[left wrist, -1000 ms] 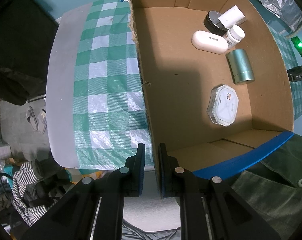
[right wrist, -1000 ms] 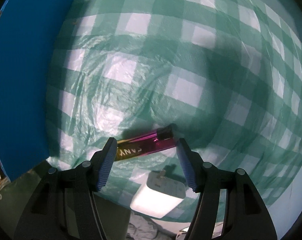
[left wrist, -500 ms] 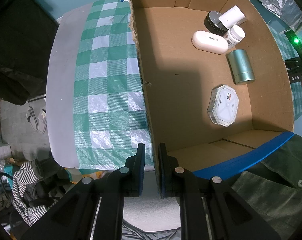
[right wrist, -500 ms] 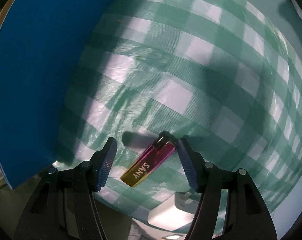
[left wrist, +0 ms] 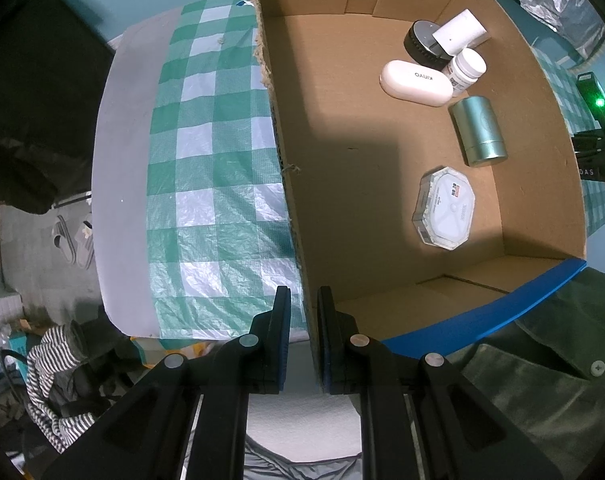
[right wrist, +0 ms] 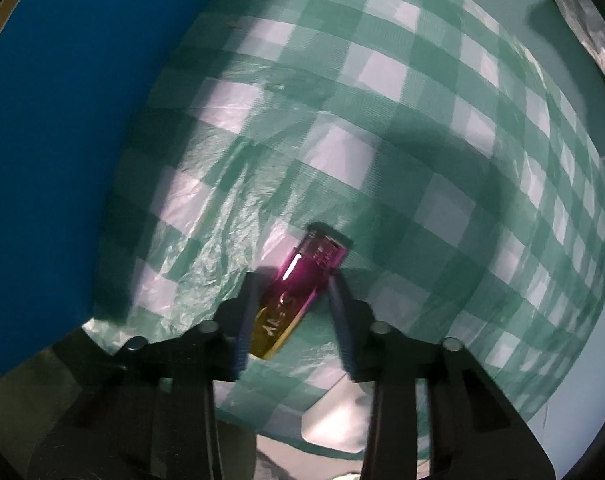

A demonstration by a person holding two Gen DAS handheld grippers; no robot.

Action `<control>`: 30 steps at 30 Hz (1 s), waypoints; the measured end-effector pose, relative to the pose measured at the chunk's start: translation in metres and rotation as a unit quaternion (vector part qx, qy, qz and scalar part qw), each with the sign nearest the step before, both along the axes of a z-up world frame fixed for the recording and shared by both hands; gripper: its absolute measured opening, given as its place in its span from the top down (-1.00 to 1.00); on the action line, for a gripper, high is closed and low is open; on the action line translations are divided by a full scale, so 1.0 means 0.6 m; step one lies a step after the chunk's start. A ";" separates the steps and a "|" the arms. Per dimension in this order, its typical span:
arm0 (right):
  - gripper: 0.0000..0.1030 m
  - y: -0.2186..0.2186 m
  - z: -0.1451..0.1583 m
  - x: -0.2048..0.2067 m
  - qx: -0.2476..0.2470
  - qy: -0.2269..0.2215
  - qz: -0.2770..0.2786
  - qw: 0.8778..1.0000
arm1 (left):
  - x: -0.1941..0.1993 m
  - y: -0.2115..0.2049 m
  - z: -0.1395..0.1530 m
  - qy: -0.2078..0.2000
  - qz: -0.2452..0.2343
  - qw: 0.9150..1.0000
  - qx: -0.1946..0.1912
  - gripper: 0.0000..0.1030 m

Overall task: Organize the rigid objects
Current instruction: 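Move the right gripper to the pink-gold lighter and grasp it, then carry the lighter into the box and open the right gripper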

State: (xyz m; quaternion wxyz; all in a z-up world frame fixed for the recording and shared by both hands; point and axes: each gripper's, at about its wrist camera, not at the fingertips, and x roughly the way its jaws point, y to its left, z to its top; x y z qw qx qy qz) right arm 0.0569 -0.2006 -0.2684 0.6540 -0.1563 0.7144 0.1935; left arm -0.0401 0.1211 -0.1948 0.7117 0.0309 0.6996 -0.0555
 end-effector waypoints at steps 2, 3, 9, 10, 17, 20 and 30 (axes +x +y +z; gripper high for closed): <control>0.53 0.002 -0.001 -0.001 0.006 0.002 0.020 1.000 | -0.001 0.001 0.000 -0.001 0.001 1.000 -0.001 0.75; 0.55 0.002 -0.001 -0.001 0.007 0.003 0.028 1.000 | -0.001 0.001 0.000 -0.002 0.001 1.000 -0.001 0.75; 0.58 0.019 0.003 -0.002 0.014 0.001 0.079 0.997 | -0.002 0.007 -0.001 -0.003 0.006 1.000 -0.003 0.74; 0.57 0.018 0.002 -0.001 0.014 0.001 0.079 0.997 | -0.002 0.006 -0.001 -0.003 0.006 1.000 -0.003 0.74; 0.53 0.002 0.016 0.023 0.004 0.017 0.036 0.999 | -0.001 0.007 0.000 -0.004 0.008 1.000 -0.002 0.74; 0.53 0.002 0.009 0.029 -0.002 0.007 0.022 1.000 | 0.000 0.004 0.001 -0.004 0.005 1.000 0.001 0.74; 0.57 -0.006 0.013 0.025 0.009 -0.004 0.038 0.999 | -0.001 0.000 0.006 -0.006 0.006 1.000 0.001 0.74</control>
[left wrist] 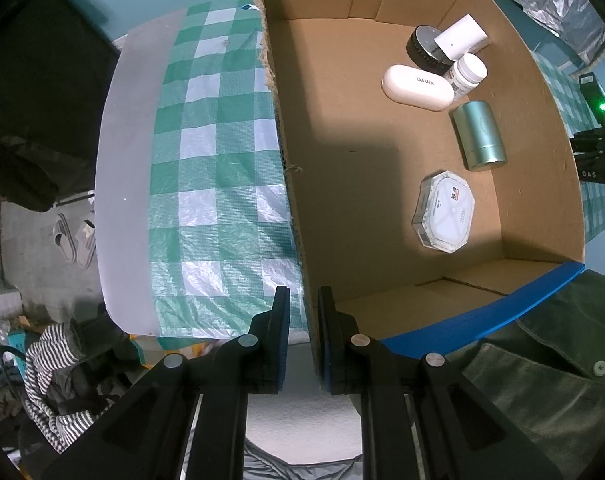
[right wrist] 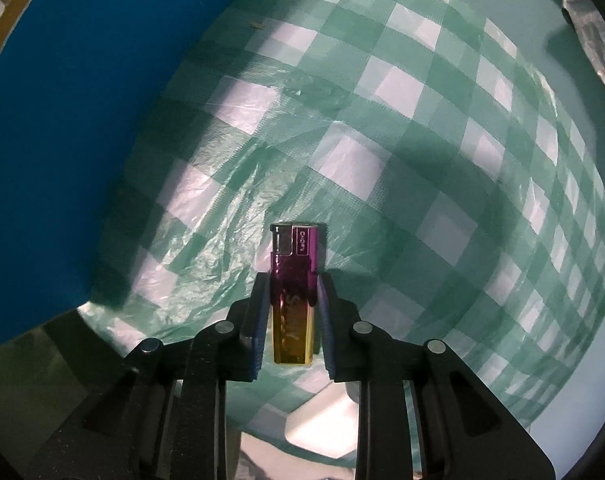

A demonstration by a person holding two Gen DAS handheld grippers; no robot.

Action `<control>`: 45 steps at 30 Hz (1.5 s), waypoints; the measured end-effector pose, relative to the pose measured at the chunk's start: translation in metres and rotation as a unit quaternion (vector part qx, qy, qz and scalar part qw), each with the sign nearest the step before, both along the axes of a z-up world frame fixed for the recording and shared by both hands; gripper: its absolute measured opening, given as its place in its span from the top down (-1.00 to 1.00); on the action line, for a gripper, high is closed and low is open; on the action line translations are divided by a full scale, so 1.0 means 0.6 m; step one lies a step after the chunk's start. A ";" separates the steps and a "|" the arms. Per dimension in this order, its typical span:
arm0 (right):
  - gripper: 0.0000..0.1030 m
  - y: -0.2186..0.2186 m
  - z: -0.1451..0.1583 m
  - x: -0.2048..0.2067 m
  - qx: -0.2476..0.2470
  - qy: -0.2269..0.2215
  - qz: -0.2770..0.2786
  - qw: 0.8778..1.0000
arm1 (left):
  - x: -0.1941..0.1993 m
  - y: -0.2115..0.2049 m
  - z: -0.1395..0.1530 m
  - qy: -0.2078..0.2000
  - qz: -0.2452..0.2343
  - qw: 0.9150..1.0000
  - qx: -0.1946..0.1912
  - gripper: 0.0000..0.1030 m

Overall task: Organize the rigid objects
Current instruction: 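Carry the lighter into the box and open the right gripper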

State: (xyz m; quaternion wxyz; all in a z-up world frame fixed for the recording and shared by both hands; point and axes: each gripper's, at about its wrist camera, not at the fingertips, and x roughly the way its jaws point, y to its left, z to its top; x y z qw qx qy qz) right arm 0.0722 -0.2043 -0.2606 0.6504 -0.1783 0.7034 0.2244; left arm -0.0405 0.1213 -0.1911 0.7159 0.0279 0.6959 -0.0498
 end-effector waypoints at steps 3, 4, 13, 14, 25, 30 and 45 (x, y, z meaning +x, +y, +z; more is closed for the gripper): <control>0.57 -0.004 0.012 0.007 0.009 0.002 0.003 1.000 | 0.000 -0.001 0.001 0.000 0.000 1.000 0.000 0.74; 0.57 -0.010 0.020 0.011 0.014 0.002 0.003 1.000 | 0.000 -0.001 0.000 0.000 0.000 1.000 0.000 0.74; 0.57 -0.001 0.068 0.019 0.029 -0.006 0.033 0.999 | 0.001 -0.004 0.002 -0.002 -0.002 1.000 0.000 0.74; 0.57 0.002 0.070 0.017 0.030 -0.008 0.037 0.999 | 0.001 -0.004 0.002 -0.002 -0.002 1.000 0.000 0.74; 0.57 0.041 0.141 0.030 0.055 -0.029 0.067 0.996 | -0.001 -0.005 0.004 -0.005 0.000 1.000 -0.003 0.74; 0.57 0.068 0.176 0.034 0.072 -0.036 0.085 0.993 | -0.001 -0.005 0.004 -0.005 0.000 1.000 -0.004 0.74; 0.57 0.196 0.214 0.037 0.094 -0.048 0.160 0.981 | -0.003 -0.001 0.004 -0.007 0.005 1.000 -0.002 0.74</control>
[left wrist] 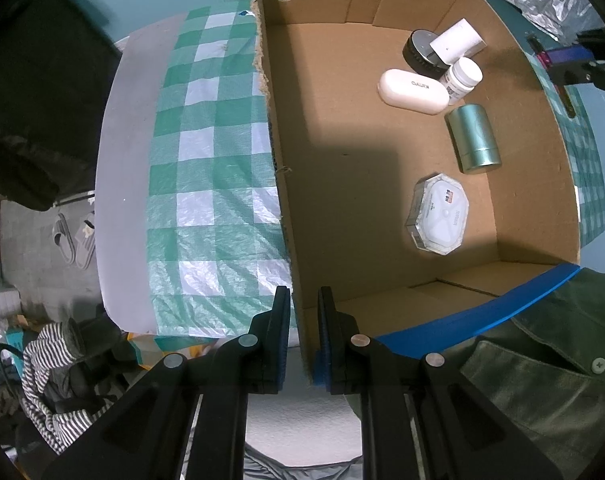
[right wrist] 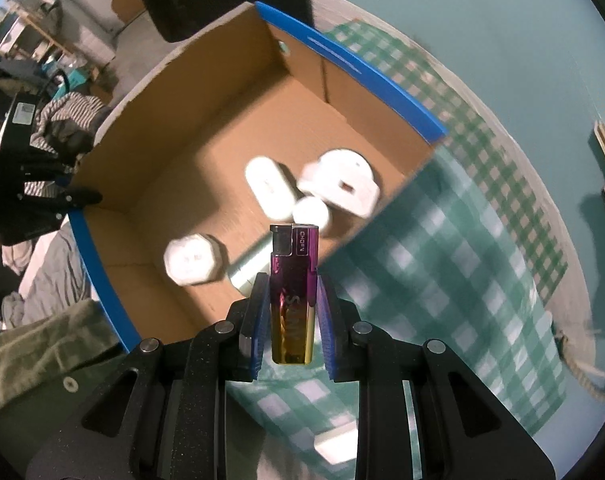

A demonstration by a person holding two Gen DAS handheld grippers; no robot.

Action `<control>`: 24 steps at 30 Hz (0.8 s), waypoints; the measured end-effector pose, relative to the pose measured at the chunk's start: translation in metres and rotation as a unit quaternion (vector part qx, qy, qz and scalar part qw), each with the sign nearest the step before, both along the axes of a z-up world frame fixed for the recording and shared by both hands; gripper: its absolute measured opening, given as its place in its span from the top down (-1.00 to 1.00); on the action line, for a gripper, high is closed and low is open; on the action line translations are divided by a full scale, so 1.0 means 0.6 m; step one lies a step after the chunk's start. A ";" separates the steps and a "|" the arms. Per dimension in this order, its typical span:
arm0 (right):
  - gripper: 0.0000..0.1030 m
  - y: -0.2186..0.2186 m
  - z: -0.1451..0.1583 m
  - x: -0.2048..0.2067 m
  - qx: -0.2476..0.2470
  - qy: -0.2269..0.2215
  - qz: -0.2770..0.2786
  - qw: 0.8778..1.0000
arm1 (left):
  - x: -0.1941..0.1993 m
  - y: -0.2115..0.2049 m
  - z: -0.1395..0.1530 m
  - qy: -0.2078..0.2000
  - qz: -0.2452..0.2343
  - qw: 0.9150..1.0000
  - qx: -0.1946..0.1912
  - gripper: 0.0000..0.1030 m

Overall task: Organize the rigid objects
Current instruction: 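Carry the lighter into the box and open the right gripper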

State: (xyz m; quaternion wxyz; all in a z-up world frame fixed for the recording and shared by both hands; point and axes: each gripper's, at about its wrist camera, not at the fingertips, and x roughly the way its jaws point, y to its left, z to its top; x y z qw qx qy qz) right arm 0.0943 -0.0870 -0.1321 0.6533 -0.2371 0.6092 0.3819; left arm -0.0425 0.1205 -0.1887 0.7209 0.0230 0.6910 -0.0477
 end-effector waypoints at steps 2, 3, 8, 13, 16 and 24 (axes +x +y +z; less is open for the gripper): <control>0.57 0.015 -0.005 0.000 -0.002 0.000 0.008 1.000 | -0.001 0.001 0.001 0.000 0.001 1.000 0.000 0.74; 0.57 0.022 -0.008 0.000 -0.003 0.000 0.011 1.000 | -0.002 0.001 0.001 -0.001 0.001 1.000 0.000 0.74; 0.57 0.058 -0.032 -0.001 -0.012 0.005 0.028 1.000 | -0.002 0.002 0.001 -0.001 0.001 1.000 0.000 0.74; 0.57 0.076 -0.056 0.000 -0.024 0.013 0.032 0.999 | -0.003 0.002 0.001 -0.001 0.002 1.000 0.000 0.74; 0.57 0.081 -0.072 0.002 -0.031 0.017 0.029 0.999 | -0.003 0.003 0.002 -0.001 0.002 1.000 -0.001 0.74; 0.56 0.080 -0.079 0.004 -0.031 0.016 0.022 0.999 | -0.004 0.004 0.002 -0.001 0.002 1.000 -0.001 0.74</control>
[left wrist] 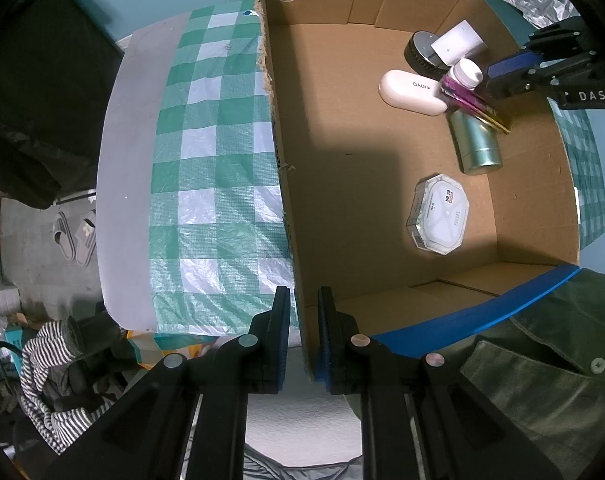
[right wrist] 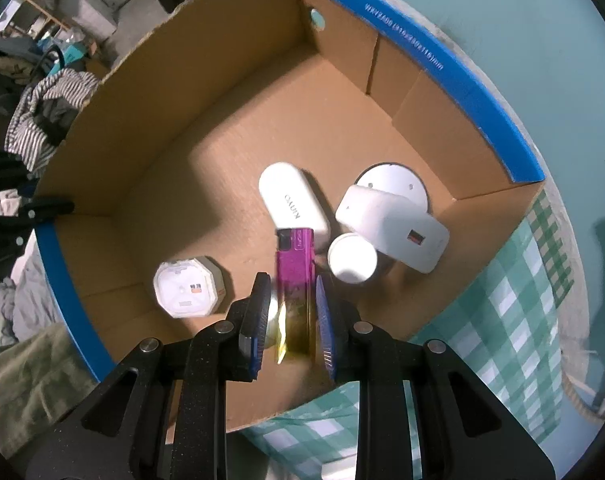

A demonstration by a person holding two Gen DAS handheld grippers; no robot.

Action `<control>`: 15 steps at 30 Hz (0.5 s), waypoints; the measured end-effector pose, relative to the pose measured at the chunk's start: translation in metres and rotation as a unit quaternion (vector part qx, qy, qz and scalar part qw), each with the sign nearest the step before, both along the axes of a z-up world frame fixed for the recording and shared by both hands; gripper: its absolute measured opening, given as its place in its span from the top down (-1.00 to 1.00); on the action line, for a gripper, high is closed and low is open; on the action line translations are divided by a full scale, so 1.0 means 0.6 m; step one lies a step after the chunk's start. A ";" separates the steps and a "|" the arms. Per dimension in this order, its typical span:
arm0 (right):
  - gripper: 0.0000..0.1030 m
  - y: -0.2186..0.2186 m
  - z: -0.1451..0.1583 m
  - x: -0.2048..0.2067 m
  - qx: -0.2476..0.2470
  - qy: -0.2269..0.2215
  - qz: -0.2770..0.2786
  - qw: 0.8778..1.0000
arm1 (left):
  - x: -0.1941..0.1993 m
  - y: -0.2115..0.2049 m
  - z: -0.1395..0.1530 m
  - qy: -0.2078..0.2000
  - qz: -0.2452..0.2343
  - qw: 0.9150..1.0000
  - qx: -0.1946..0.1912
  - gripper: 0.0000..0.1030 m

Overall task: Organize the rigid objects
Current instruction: 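Carry the lighter into the box and open the right gripper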

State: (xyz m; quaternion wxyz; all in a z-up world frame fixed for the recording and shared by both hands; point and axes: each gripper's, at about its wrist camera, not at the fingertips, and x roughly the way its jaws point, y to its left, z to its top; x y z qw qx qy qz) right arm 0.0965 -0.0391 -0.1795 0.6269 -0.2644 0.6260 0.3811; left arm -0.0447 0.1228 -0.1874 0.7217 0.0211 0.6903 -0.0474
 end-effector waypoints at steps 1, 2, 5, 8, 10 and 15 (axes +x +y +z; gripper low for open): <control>0.56 -0.001 0.003 0.000 0.002 -0.001 0.000 1.000 | 0.000 0.000 0.000 0.000 0.000 1.000 0.001 0.74; 0.56 -0.002 0.008 -0.001 0.005 -0.003 0.000 1.000 | 0.000 0.000 0.000 0.000 0.000 1.000 0.001 0.74; 0.56 -0.008 0.021 0.000 0.011 -0.006 -0.006 1.000 | 0.000 0.002 0.000 0.000 -0.001 1.000 0.001 0.74; 0.49 -0.017 0.034 0.001 0.016 -0.009 -0.015 1.000 | 0.000 0.002 0.001 0.000 -0.001 1.000 0.001 0.74; 0.45 -0.026 0.045 0.002 0.021 -0.013 -0.022 0.999 | 0.000 0.001 0.001 0.000 -0.001 1.000 0.001 0.74; 0.38 -0.044 0.073 0.004 0.031 -0.023 -0.039 0.998 | -0.001 0.002 0.002 0.000 -0.002 1.000 0.000 0.74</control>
